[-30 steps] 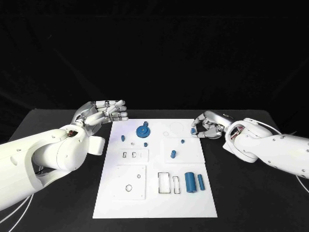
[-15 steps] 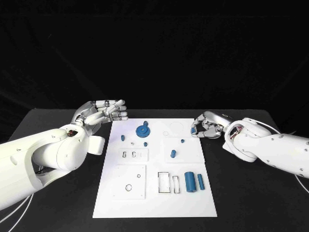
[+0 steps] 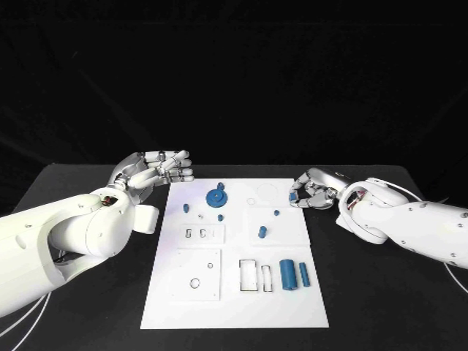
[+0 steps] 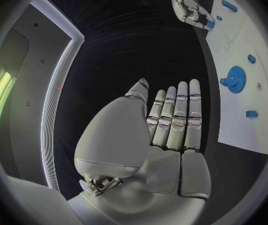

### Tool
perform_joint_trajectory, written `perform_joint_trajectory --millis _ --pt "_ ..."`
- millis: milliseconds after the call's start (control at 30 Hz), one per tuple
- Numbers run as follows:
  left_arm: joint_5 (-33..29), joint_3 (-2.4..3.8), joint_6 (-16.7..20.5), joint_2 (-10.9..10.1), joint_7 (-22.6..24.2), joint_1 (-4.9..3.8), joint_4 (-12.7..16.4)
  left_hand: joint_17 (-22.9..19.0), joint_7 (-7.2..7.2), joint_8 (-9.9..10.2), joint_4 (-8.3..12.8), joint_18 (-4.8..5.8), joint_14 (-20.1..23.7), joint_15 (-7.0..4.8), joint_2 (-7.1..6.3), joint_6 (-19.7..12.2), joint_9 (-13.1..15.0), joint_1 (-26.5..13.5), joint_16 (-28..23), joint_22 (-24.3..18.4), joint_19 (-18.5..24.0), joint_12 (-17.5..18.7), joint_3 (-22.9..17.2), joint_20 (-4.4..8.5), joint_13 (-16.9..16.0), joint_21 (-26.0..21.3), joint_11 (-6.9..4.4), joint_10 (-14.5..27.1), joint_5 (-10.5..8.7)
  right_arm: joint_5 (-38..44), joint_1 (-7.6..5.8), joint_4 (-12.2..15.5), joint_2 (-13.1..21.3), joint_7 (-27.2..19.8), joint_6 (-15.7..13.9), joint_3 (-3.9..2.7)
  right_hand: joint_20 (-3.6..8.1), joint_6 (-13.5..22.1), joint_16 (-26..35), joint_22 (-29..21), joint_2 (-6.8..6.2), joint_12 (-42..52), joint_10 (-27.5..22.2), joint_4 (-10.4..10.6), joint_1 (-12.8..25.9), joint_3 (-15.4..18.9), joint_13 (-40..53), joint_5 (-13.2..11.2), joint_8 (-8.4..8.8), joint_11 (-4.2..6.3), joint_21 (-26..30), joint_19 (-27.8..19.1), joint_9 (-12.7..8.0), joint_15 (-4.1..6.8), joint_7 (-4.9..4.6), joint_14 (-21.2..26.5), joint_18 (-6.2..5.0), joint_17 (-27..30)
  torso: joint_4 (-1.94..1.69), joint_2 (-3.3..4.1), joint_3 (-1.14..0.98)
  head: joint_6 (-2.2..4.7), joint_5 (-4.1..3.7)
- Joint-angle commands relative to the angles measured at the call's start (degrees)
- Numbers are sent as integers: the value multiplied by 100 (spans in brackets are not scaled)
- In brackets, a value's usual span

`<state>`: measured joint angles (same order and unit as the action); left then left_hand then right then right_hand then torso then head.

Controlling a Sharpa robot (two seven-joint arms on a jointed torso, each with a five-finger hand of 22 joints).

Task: Assemble the parts on the task board

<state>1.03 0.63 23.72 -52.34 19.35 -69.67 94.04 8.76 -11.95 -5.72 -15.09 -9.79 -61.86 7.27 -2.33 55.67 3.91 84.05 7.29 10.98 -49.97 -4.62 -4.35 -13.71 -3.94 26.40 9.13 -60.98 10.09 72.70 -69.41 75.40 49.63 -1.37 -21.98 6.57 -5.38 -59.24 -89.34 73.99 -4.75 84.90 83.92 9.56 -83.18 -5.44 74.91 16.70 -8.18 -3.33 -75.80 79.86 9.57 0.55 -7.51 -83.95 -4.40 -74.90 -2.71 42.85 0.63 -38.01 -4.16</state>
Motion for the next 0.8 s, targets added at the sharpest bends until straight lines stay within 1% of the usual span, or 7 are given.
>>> perform_joint_trajectory --millis 33,100,333,567,700,767,800 --pt "22 4 -84 7 15 -3 35 5 -46 31 15 -59 49 6 -13 -8 -4 49 -36 -9 52 36 0 3 8 -28 44 -2 -22 -41 6 -10 -14 38 129 1 28 -86 -20 15 88 40 195 -28 -15 -81 961 -73 -27 69 -22 28 13 67 24 -576 38 -1391 4 0 -4 8 -8" --pt "22 4 -85 7 13 -3 42 5 -47 33 16 -58 52 8 -13 -9 -4 50 -41 -11 58 39 0 1 8 -30 44 -1 -23 -44 6 -13 -24 40 133 1 47 -158 -22 33 134 56 211 -79 -78 -175 980 -94 -48 94 -33 38 22 92 53 -576 41 -1394 2 0 -5 6 -7" --pt "22 3 -77 8 16 -3 57 5 -48 38 19 -53 58 11 -12 -10 -3 55 -53 -15 79 43 -1 -6 7 -38 46 -1 -23 22 14 -9 -56 128 92 1 89 -274 -32 76 171 86 245 -185 -137 -360 1018 -119 -68 135 -58 61 34 132 97 -583 50 -1422 0 1 -6 9 -19" --pt "22 3 -71 7 18 -3 56 6 -49 40 20 -51 60 12 -12 -9 -3 57 -58 -18 90 45 -1 -10 7 -43 46 -1 -24 132 20 35 -63 281 -151 0 116 -347 -38 96 156 95 259 -249 -98 -483 1031 -25 -77 159 -64 71 44 155 121 -588 53 -1439 -1 -2 2 3 -20" --pt "22 3 -78 8 18 -3 42 6 -49 40 20 -51 60 12 -12 -9 -3 57 -58 -18 90 45 -1 -10 7 -43 46 -1 -24 166 22 127 -29 325 -337 -2 137 -415 -53 161 91 114 283 -265 59 -606 1057 339 -77 185 -108 109 58 176 151 -597 67 -1478 -9 -9 -4 -1 -19" --pt "22 3 -78 9 18 -3 36 6 -49 40 20 -51 60 12 -12 -9 -3 57 -58 -18 90 45 -1 -10 7 -43 46 -1 -24 174 22 192 -4 340 -433 -6 151 -466 -64 201 31 125 297 -248 187 -651 1073 666 -87 206 -136 132 74 193 176 -604 75 -1504 -6 -9 1 1 -21" --pt "22 3 -78 9 18 -3 33 6 -49 40 20 -51 60 12 -12 -9 -3 57 -58 -18 90 45 -1 -10 7 -43 46 -1 -24 176 21 238 13 350 -478 -10 157 -476 -65 213 8 127 301 -246 231 -670 1076 756 -86 215 -143 139 80 197 181 -605 77 -1509 -3 -9 2 3 -20"
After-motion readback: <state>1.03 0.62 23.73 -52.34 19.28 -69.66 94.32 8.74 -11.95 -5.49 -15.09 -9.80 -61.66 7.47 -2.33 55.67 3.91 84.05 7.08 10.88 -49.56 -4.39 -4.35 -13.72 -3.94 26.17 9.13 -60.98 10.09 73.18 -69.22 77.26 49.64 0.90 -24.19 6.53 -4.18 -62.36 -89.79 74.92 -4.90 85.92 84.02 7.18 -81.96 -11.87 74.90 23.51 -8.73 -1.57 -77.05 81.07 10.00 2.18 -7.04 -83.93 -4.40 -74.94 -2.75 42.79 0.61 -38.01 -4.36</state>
